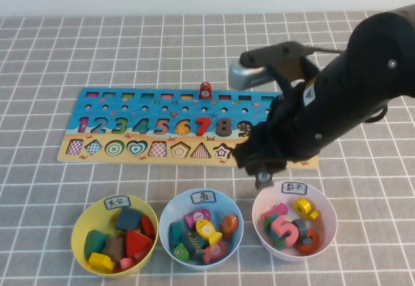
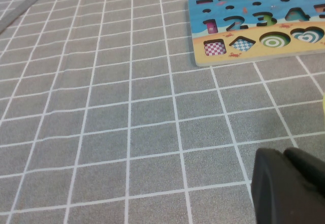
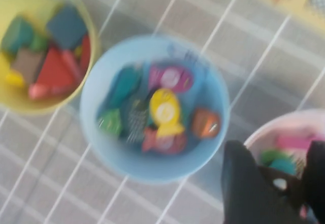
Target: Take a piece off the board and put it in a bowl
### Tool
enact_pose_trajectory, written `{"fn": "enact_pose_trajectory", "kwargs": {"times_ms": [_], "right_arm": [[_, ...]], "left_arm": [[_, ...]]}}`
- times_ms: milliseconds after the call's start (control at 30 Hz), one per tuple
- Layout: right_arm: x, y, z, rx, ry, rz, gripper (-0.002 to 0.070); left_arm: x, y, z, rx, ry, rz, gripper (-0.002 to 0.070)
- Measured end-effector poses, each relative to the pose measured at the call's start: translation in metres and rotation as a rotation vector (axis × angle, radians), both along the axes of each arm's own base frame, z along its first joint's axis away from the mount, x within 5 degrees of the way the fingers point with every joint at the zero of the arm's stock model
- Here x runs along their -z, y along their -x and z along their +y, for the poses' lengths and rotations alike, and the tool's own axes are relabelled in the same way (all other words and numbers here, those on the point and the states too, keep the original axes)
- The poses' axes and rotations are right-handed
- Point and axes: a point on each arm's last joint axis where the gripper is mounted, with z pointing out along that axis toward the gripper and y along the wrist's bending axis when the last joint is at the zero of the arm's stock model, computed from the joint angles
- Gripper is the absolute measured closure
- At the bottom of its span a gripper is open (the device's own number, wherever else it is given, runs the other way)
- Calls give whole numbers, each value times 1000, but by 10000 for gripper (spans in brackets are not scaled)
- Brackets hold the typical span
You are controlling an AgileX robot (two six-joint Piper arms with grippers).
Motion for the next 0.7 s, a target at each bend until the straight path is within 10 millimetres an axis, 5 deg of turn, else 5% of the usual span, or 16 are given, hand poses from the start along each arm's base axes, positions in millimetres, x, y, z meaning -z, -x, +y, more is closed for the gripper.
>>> {"fn": "enact_pose_trajectory", "kwargs": {"times_ms": [333,700], "right_arm": [[19,22,31,-8,25,130,463],[50,17,71,-48,119,278,463]], "left_arm": [[0,0,0,0,0,0,680],[0,0,0,0,0,0,680]]}}
